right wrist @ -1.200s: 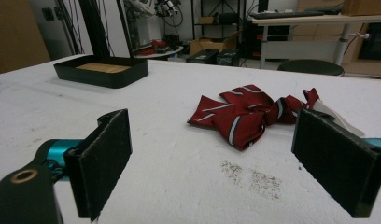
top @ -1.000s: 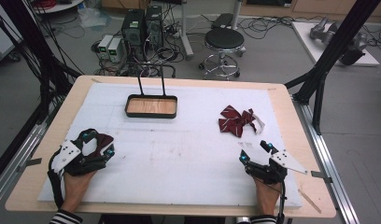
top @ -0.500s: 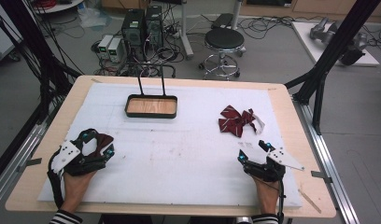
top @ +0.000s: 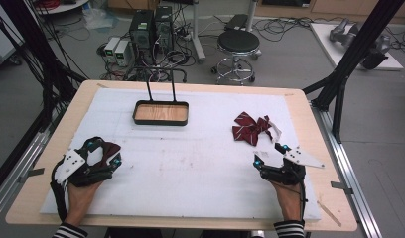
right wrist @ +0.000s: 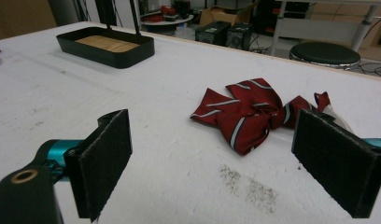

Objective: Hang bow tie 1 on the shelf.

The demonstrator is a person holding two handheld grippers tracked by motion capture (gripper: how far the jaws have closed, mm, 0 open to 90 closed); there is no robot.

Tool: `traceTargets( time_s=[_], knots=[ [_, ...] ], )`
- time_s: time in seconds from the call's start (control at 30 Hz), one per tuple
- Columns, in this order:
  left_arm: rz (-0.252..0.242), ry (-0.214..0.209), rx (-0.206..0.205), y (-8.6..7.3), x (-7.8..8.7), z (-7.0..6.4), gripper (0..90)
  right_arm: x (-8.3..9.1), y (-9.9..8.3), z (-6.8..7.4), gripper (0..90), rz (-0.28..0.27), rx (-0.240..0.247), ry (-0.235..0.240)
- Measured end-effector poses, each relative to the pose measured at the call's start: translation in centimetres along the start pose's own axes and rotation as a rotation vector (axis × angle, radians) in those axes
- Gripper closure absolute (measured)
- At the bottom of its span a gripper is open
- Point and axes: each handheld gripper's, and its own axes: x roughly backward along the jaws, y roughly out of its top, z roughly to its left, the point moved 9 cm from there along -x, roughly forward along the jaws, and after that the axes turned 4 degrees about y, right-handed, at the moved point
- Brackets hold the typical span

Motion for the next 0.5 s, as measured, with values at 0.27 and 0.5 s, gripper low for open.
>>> traceTargets(
  time_s=[0.27,0.5],
  knots=[
    [0.000,0.000,0.000,0.0,0.0,0.0,14.3,-0.7,2.5,-0.7,11.3,0.055,0.034,0.027],
    [0.000,0.000,0.001,0.0,0.0,0.0,14.3,-1.7,4.4,-1.4,11.3,0.091,0.043,0.048]
  ],
)
